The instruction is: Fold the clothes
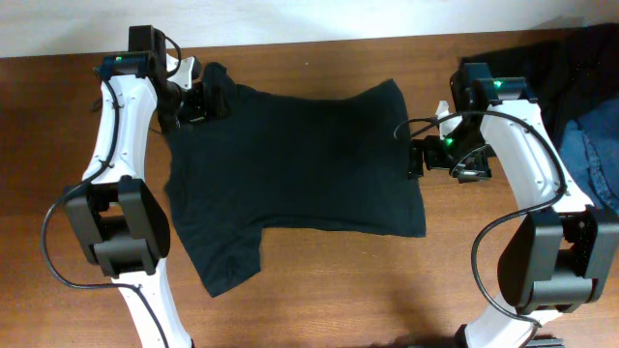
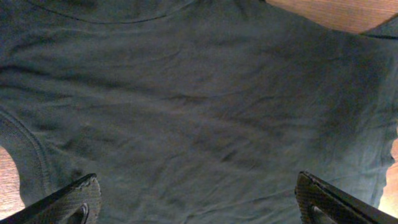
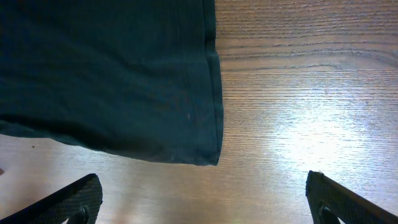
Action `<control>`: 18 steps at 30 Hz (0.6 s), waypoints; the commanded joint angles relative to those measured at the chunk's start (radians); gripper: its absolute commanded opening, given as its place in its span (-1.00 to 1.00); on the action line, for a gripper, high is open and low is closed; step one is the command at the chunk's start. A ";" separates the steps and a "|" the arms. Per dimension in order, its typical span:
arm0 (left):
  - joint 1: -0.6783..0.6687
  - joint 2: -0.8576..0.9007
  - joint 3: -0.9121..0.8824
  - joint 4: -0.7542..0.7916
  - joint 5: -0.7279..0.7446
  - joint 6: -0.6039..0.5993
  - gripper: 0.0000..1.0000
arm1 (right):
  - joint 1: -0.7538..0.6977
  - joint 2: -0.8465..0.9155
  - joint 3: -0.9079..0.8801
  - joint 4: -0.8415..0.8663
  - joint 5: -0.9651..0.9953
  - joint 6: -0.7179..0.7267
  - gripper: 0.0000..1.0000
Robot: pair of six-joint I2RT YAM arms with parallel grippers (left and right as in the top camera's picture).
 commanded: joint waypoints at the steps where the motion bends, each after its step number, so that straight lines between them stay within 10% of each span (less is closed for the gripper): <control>1: 0.004 0.000 0.003 -0.002 0.022 0.001 0.99 | 0.006 -0.023 -0.004 0.003 -0.009 0.004 0.97; 18: 0.026 -0.025 0.004 -0.184 -0.065 0.011 0.99 | 0.006 -0.023 -0.004 0.003 -0.009 0.004 0.97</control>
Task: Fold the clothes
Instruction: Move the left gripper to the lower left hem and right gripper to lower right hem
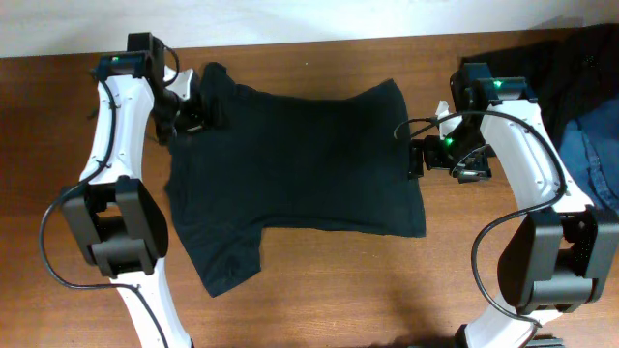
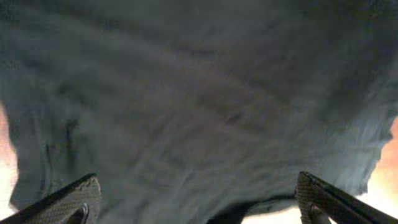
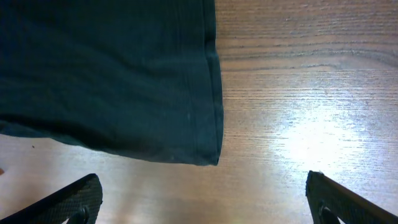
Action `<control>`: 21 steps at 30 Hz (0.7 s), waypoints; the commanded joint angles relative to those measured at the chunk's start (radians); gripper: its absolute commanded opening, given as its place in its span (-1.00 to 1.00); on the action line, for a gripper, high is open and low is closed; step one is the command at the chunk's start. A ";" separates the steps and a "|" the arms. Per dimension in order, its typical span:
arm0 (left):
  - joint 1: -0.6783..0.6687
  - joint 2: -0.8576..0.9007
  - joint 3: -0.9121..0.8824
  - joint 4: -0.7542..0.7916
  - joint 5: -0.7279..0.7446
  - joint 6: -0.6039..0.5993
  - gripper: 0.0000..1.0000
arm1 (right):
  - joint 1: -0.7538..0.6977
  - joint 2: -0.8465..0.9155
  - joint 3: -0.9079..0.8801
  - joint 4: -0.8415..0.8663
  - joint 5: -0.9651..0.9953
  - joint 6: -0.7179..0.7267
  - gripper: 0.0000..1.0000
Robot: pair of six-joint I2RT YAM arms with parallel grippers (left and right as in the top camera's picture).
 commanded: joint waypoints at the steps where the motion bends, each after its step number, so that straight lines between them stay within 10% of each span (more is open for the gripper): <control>1: 0.004 -0.042 0.004 -0.039 -0.096 0.011 0.99 | 0.006 -0.023 -0.004 0.003 -0.009 0.005 0.97; 13: -0.172 -0.454 -0.071 -0.179 -0.353 -0.178 0.99 | 0.006 -0.023 -0.004 0.003 -0.009 0.005 0.97; 21: -0.415 -0.803 -0.539 0.011 -0.475 -0.356 0.99 | 0.006 -0.023 -0.004 0.003 -0.009 0.005 0.97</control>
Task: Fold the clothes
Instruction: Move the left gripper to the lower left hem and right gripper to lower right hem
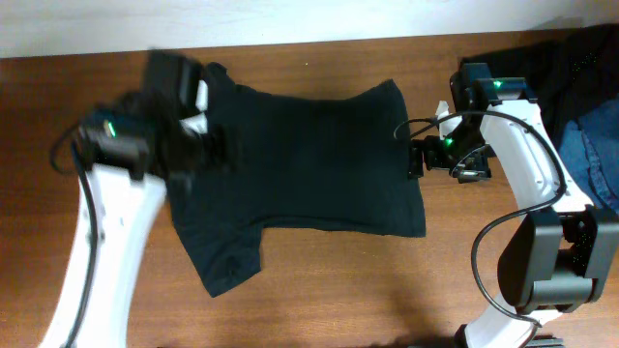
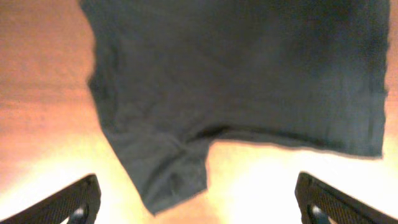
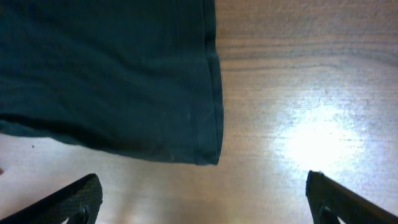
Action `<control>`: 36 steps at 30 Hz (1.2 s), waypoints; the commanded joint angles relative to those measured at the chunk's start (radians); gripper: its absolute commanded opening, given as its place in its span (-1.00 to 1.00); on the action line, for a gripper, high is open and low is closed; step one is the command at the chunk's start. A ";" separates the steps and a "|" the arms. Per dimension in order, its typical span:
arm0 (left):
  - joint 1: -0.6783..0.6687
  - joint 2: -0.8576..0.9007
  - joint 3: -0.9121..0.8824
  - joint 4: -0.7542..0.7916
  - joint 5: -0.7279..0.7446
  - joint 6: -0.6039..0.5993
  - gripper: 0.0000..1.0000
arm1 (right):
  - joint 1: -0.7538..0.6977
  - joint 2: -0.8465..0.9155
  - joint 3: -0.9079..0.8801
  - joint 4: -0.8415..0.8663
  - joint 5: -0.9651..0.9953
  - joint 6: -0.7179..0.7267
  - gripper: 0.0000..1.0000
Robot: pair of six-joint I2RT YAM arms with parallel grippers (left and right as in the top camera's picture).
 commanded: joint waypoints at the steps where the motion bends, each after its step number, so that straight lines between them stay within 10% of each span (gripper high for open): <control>1: -0.083 -0.105 -0.274 0.113 -0.064 -0.105 0.99 | 0.006 -0.023 -0.003 0.002 -0.009 0.004 0.97; 9: -0.051 -0.205 -0.711 0.274 -0.074 -0.194 0.99 | 0.006 -0.023 -0.003 0.002 -0.009 0.004 0.97; 21: 0.076 -0.206 -0.805 0.280 -0.006 -0.413 0.99 | 0.006 -0.023 -0.003 0.003 -0.009 0.004 0.97; 36: 0.076 -0.206 -1.001 0.404 0.129 -0.403 0.99 | 0.006 -0.020 -0.020 -0.036 -0.043 0.004 0.97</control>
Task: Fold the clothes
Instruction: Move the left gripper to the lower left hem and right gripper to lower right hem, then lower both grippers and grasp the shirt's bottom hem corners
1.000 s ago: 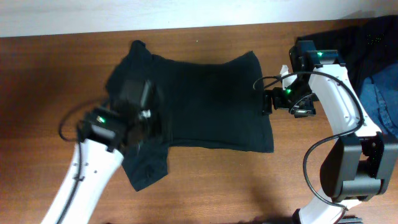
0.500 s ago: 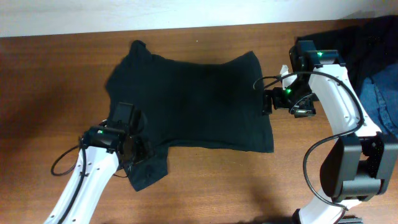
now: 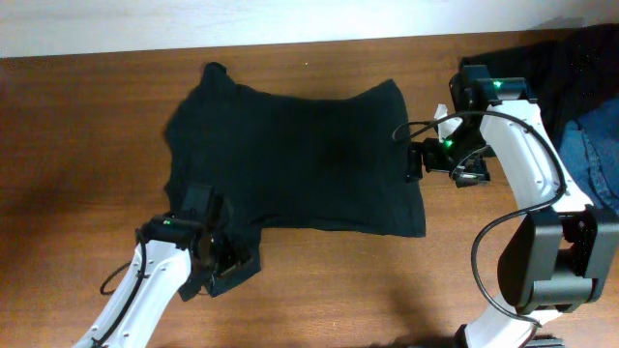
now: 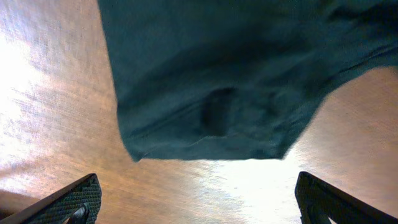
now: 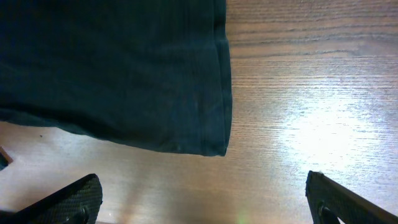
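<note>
A dark T-shirt [image 3: 290, 155] lies spread flat on the wooden table. My left gripper [image 3: 221, 263] hovers open over the shirt's near-left sleeve [image 4: 205, 118], whose end shows just ahead of the fingertips [image 4: 78, 199] in the left wrist view. At the shirt's right edge my right gripper [image 3: 414, 159] stands open too, above bare wood. The hem corner [image 5: 211, 140] lies just ahead of the right gripper [image 5: 202, 202]. Neither gripper holds anything.
A heap of other clothes sits at the far right: dark cloth [image 3: 571, 58] and blue denim [image 3: 595, 145]. Bare wooden table [image 3: 387, 290] runs along the front and left of the shirt. A pale wall borders the back edge.
My left arm has moved from the shirt's upper left to the near-left, and its gripper is now low over the near sleeve. The right gripper has shifted slightly along the hem corner.
My left gripper was open over the shirt's far-left shoulder, close to the cloth. Then it showed blurred and higher, with the whole shirt in its view. Now it is down at the near-left sleeve. The right gripper stayed open at the right hem throughout.
</note>
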Action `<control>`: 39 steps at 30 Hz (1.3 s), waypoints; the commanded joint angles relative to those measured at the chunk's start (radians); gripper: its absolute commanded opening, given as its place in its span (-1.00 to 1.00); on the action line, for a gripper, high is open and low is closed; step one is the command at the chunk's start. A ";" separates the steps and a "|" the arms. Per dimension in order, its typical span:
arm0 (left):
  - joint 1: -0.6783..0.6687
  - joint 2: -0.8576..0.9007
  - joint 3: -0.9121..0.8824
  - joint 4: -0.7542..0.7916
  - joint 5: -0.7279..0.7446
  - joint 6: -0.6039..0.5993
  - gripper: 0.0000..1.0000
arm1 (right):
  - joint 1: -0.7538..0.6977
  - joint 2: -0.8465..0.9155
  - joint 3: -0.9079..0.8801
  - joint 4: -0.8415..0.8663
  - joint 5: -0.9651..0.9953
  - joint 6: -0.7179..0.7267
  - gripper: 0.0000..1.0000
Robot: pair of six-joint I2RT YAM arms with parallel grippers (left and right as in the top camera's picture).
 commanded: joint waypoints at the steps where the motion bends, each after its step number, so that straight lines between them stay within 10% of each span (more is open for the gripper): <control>1: 0.005 -0.019 -0.027 0.002 0.021 0.003 0.99 | 0.008 -0.020 -0.025 -0.005 -0.019 0.004 0.97; 16: 0.005 -0.019 -0.047 0.052 -0.089 0.002 0.99 | 0.117 -0.020 -0.277 0.198 0.008 0.005 0.99; 24: 0.006 -0.019 -0.047 0.053 -0.150 0.003 0.99 | 0.117 -0.020 -0.277 0.130 0.014 0.006 0.55; 39: 0.006 -0.019 -0.047 0.090 -0.169 0.022 0.79 | 0.117 -0.020 -0.383 0.236 0.124 0.194 0.49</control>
